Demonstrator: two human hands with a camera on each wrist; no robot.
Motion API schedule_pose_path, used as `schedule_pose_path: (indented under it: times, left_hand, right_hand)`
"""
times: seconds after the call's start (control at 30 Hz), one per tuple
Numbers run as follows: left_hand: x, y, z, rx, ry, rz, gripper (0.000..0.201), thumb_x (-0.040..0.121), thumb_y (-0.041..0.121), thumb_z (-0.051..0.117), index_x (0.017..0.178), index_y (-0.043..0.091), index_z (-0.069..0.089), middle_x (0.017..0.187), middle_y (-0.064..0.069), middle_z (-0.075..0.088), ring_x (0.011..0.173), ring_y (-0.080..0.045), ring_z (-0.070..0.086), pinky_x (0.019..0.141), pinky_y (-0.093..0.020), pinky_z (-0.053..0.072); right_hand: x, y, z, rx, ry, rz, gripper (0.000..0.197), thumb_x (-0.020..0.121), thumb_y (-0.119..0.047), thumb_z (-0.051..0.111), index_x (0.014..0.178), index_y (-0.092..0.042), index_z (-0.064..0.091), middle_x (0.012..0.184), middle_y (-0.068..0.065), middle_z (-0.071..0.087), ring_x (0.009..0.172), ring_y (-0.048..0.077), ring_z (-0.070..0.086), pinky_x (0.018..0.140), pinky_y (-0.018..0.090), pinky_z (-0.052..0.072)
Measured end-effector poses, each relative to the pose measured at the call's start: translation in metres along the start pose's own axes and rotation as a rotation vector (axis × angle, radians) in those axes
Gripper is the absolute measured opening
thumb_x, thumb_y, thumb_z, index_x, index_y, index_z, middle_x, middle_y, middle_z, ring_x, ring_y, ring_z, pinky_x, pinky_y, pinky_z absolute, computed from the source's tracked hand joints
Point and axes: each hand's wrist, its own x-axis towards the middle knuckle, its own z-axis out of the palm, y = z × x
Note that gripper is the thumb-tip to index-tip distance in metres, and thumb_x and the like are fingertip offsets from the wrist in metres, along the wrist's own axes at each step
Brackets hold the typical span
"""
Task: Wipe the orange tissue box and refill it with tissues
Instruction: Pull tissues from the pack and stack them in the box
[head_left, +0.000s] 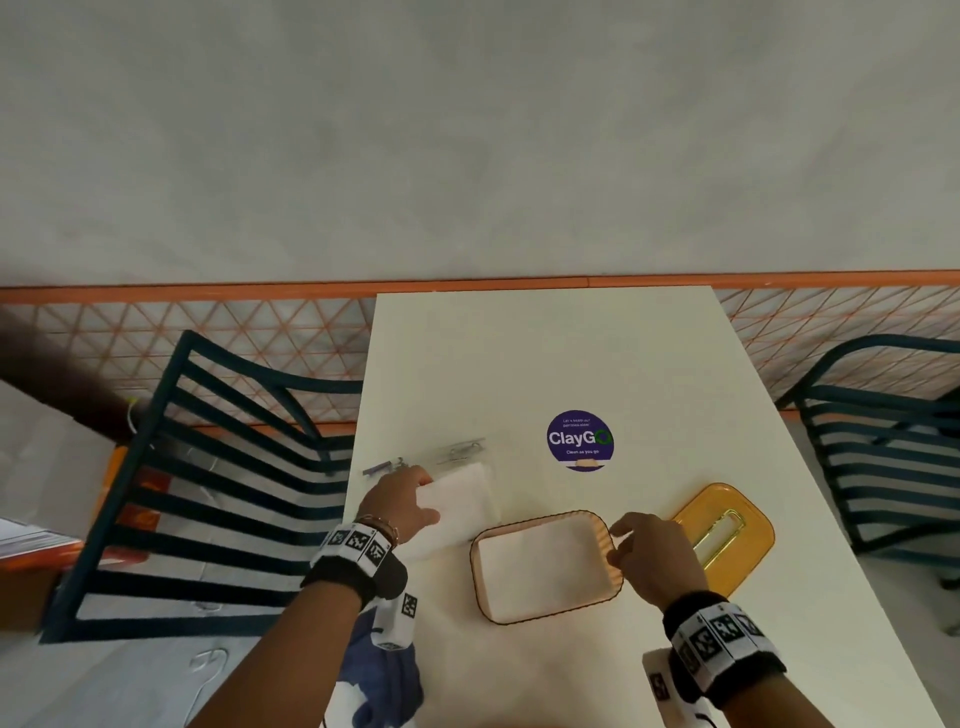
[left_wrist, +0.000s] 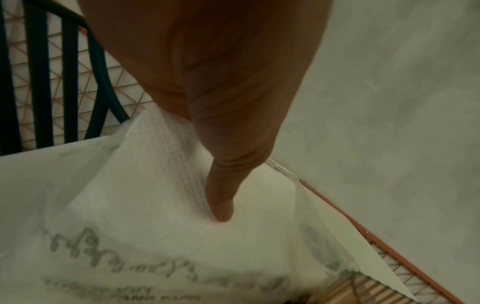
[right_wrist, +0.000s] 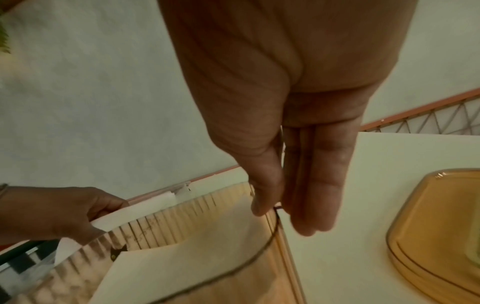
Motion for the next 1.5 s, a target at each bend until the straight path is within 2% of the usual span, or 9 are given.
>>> schedule_pose_path:
  times: [0.17,0.27,0.4,0.67,0.77,1.0,1.17,1.27,1.5]
  left_hand:
    - [-0.012,-0.004,-0.020,-0.152,0.030,0.026,0.039,0.083,0.034,0.079,0.119,0.022,0.067,0.118,0.004,0.070,0.111,-0.018,0.065,0.097,-0.035,0.053]
    - [-0.033,-0.013,-0.042,-0.460,0.102,0.013,0.021,0.085,0.032,0.079,0.103,0.028,0.069,0.101,0.009,0.075,0.095,-0.013,0.070,0.087,-0.035,0.057]
    - [-0.058,0.002,-0.046,-0.951,0.098,0.033,0.032,0.088,0.015,0.078,0.112,0.034,0.070,0.109,0.010,0.077,0.103,-0.009,0.072,0.090,-0.032,0.057]
    - [-0.050,0.002,0.000,-1.136,0.135,-0.172,0.047,0.077,-0.012,0.075,0.109,0.022,0.069,0.109,-0.007,0.074,0.109,-0.027,0.067,0.091,-0.037,0.055]
    - [-0.044,0.007,0.010,-1.066,0.173,-0.249,0.053,0.071,-0.010,0.079,0.111,0.023,0.065,0.105,-0.001,0.073,0.099,-0.019,0.067,0.073,-0.028,0.053]
    - [-0.048,0.010,-0.003,-0.965,0.131,-0.208,0.047,0.070,0.005,0.085,0.110,0.024,0.072,0.100,0.001,0.078,0.098,-0.021,0.072,0.088,-0.042,0.059]
    - [-0.067,0.015,-0.020,-1.307,0.045,-0.121,0.043,0.077,0.015,0.087,0.117,0.014,0.071,0.112,-0.011,0.077,0.105,-0.033,0.073,0.094,-0.054,0.058]
    - [-0.079,0.030,-0.014,-1.526,-0.086,-0.114,0.044,0.085,0.011,0.078,0.127,0.010,0.068,0.123,-0.013,0.073,0.115,-0.033,0.069,0.102,-0.054,0.052]
    - [-0.084,0.063,0.039,-0.959,-0.085,-0.132,0.048,0.071,0.026,0.090,0.114,0.026,0.069,0.108,0.001,0.077,0.098,-0.018,0.074,0.090,-0.044,0.061]
  right_hand:
    - [-0.011,-0.038,-0.017,0.235,0.024,-0.206,0.057,0.068,-0.053,0.087,0.115,-0.030,0.065,0.106,-0.016,0.069,0.091,0.003,0.065,0.073,0.019,0.048]
    - [-0.014,-0.081,-0.014,0.382,-0.093,-0.384,0.079,0.057,-0.054,0.093,0.126,-0.033,0.059,0.116,-0.021,0.064,0.101,-0.002,0.063,0.080,0.012,0.048]
    - [-0.007,-0.117,0.000,0.513,-0.185,-0.466,0.106,0.056,-0.045,0.097,0.146,-0.029,0.043,0.134,-0.017,0.058,0.118,0.003,0.059,0.099,0.021,0.049]
    - [0.002,-0.173,0.033,0.268,-0.206,-0.590,0.043,0.087,-0.029,0.074,0.129,-0.029,0.062,0.124,-0.005,0.068,0.111,0.016,0.062,0.088,0.020,0.042]
    - [0.004,-0.176,0.037,0.191,-0.205,-0.602,0.030,0.092,-0.025,0.067,0.122,-0.024,0.067,0.117,0.001,0.072,0.106,0.021,0.065,0.082,0.021,0.040]
    - [0.006,-0.181,0.008,0.219,-0.203,-0.620,0.013,0.090,-0.020,0.069,0.102,-0.021,0.073,0.099,-0.001,0.074,0.087,0.016,0.062,0.064,0.010,0.038]
    - [0.001,-0.151,-0.041,0.685,-0.256,-0.364,0.007,0.091,-0.015,0.071,0.097,-0.012,0.071,0.091,0.002,0.077,0.083,0.019,0.071,0.077,0.038,0.060]
    - [0.001,-0.109,-0.051,0.692,-0.377,-0.303,0.017,0.089,-0.012,0.074,0.105,-0.008,0.070,0.100,0.006,0.079,0.093,0.027,0.075,0.082,0.042,0.059]
    - [0.005,-0.018,-0.020,0.348,-0.365,-0.111,0.023,0.087,-0.024,0.075,0.099,-0.005,0.068,0.092,0.014,0.074,0.076,0.024,0.066,0.072,0.038,0.056]
